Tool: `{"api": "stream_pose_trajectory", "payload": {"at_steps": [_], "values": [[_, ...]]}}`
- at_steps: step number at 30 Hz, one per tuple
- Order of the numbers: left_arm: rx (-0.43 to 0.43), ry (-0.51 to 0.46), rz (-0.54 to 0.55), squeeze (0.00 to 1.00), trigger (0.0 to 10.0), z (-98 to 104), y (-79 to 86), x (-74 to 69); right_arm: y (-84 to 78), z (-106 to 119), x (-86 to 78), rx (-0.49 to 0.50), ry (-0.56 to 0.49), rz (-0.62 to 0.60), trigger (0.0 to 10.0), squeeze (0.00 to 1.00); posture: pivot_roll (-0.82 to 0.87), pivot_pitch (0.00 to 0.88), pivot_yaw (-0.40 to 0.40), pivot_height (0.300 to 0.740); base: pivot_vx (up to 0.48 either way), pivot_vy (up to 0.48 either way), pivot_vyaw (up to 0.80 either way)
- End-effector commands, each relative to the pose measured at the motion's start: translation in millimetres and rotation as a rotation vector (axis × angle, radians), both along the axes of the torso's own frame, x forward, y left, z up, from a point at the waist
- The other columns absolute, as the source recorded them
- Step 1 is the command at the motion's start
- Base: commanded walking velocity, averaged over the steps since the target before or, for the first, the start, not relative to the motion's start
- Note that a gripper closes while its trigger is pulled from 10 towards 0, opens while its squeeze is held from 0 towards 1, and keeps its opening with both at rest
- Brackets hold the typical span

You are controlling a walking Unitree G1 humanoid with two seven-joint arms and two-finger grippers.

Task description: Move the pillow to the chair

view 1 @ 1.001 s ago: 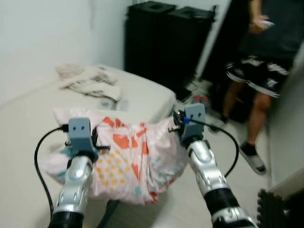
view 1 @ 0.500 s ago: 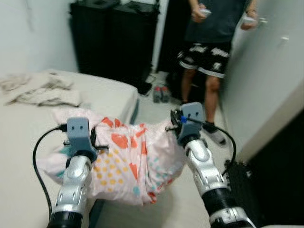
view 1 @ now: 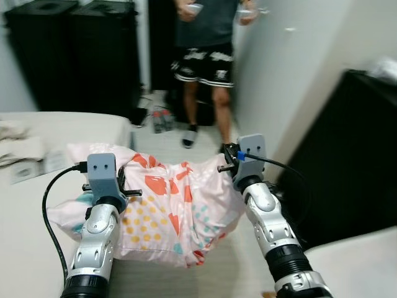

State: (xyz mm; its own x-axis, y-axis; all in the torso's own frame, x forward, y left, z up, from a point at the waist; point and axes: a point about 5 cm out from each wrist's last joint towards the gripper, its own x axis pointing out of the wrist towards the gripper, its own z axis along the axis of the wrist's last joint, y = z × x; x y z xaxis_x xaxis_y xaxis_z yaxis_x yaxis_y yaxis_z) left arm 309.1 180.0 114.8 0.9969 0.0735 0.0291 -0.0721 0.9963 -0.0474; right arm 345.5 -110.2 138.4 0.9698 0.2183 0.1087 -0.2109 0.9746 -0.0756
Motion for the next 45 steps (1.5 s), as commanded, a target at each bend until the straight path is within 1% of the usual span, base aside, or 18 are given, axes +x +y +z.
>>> {"api": "stream_pose_trajectory", "payload": {"at_steps": [1,2,3,4,14,32,35,40,45], "values": [[0.031,-0.036,-0.034,0.00,10.0,8,-7.0,1.0,4.6,2,-1.2,-0.013,-0.010,0.025,10.0,0.00,0.06,0.059,-0.029,0.740,0.000,0.000,-0.80],[0.031,-0.036,-0.034,0.00,10.0,8,-7.0,1.0,4.6,2,-1.2,-0.013,-0.010,0.025,10.0,0.00,0.06,0.059,-0.029,0.740,0.000,0.000,-0.80],[0.048,-0.028,-0.044,0.00,10.0,6,-8.3,0.2,4.5,1,-1.9,-0.018,-0.006,0.028,10.0,0.00,0.06,0.059,-0.029,0.740,0.000,0.000,-0.80],[0.092,-0.013,-0.075,0.00,10.0,2,-12.5,-2.2,3.8,-4,-4.1,-0.047,0.005,0.036,10.0,0.00,0.06,0.063,-0.026,0.740,0.000,0.000,-0.80],[0.087,-0.011,-0.067,0.00,10.0,4,-11.7,-1.6,4.2,-3,-4.2,-0.050,0.012,0.037,10.0,0.00,0.06,0.066,-0.023,0.740,0.000,0.000,-0.80],[0.093,-0.010,-0.062,0.00,10.0,4,-10.4,-2.4,18.5,2,-4.4,-0.044,0.012,0.071,10.0,0.00,0.07,0.067,-0.025,0.740,0.000,0.000,-0.80],[0.092,-0.010,-0.062,0.00,10.0,4,-10.0,-2.6,18.9,2,-4.1,-0.041,0.013,0.070,10.0,0.00,0.07,0.066,-0.023,0.740,0.000,0.000,-0.80],[0.081,0.022,-0.059,0.00,10.0,0,-8.1,-5.3,16.0,-2,-4.9,-0.036,0.025,0.062,10.0,0.00,0.08,0.062,-0.022,0.740,0.000,0.000,-0.80],[0.106,0.042,-0.033,0.00,10.0,-3,-4.1,-7.5,15.0,-6,-5.1,-0.031,0.042,0.054,10.0,0.00,0.08,0.060,-0.022,0.740,0.000,0.000,-0.80]]}}
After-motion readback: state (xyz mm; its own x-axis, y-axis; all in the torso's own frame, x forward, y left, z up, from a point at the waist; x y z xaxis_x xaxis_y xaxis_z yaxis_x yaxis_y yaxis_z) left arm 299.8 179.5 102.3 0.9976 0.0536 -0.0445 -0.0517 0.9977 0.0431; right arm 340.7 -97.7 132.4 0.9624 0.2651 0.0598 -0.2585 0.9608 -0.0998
